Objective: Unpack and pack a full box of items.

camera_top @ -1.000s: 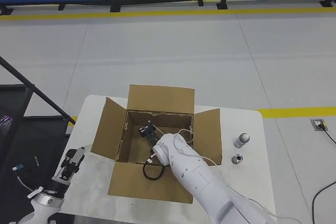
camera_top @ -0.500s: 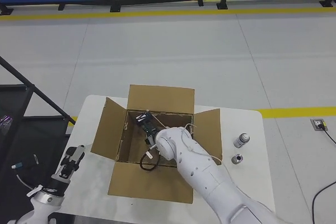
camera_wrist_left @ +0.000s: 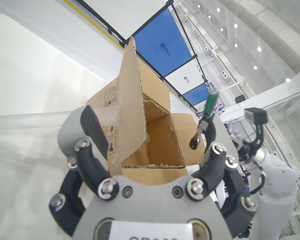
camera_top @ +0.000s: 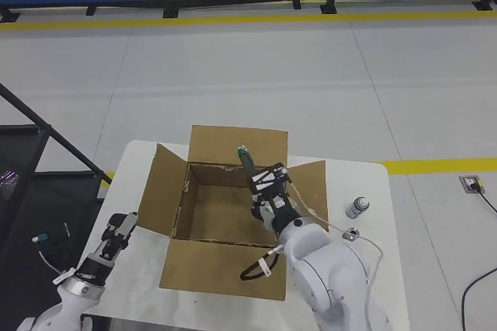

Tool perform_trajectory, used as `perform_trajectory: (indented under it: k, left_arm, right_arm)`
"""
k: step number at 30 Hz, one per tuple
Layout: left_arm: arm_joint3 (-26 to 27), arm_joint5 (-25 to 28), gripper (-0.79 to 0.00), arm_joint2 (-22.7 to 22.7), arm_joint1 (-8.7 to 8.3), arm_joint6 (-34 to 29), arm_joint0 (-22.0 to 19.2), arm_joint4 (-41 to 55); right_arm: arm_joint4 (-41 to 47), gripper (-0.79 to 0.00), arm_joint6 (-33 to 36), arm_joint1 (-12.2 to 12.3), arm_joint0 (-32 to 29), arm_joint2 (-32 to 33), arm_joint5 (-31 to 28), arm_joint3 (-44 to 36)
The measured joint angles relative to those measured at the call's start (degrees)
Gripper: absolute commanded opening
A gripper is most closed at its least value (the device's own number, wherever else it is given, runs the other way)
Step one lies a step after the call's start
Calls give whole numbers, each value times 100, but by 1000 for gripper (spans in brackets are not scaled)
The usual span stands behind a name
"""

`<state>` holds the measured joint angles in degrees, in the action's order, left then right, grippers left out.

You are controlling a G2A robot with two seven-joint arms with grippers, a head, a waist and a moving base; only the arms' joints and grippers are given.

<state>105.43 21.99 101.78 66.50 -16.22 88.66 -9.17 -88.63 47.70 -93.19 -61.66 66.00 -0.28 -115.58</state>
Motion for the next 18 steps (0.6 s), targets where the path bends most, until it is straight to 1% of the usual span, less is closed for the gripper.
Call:
perform_trajectory:
  k: [2,4,9,10,11,14,17,18]
  left_arm:
    - [-16,7,0,-9,-1,-7,-5,1]
    - [-29,10,0,-13,-2,-19,-9,5]
    - [-64,22,0,-13,-8,-73,-30,20]
    - [-74,22,0,-15,-10,-84,-43,27]
    - [-85,20,0,-20,-11,-98,-58,34]
    - [-114,2,0,-68,-15,-171,-132,36]
    - [-104,5,0,-131,-19,-229,-207,-8]
    - [-97,-6,0,-145,-20,-233,-228,-15]
  right_arm:
    - [-112,-785,-231,28,-263,134,91,-423]
    - [-339,-785,-270,57,-532,313,275,-868]
    - [-822,-785,100,99,-1080,909,861,-1831]
    - [-844,-785,164,103,-1155,1051,970,-1911]
    - [-828,-785,243,107,-1211,1203,1056,-1930]
    - [-566,-785,754,123,-1248,1836,1233,-1858]
    - [-13,-785,1396,161,-1040,2523,972,-1307]
    - [189,-785,1606,180,-913,2778,883,-985]
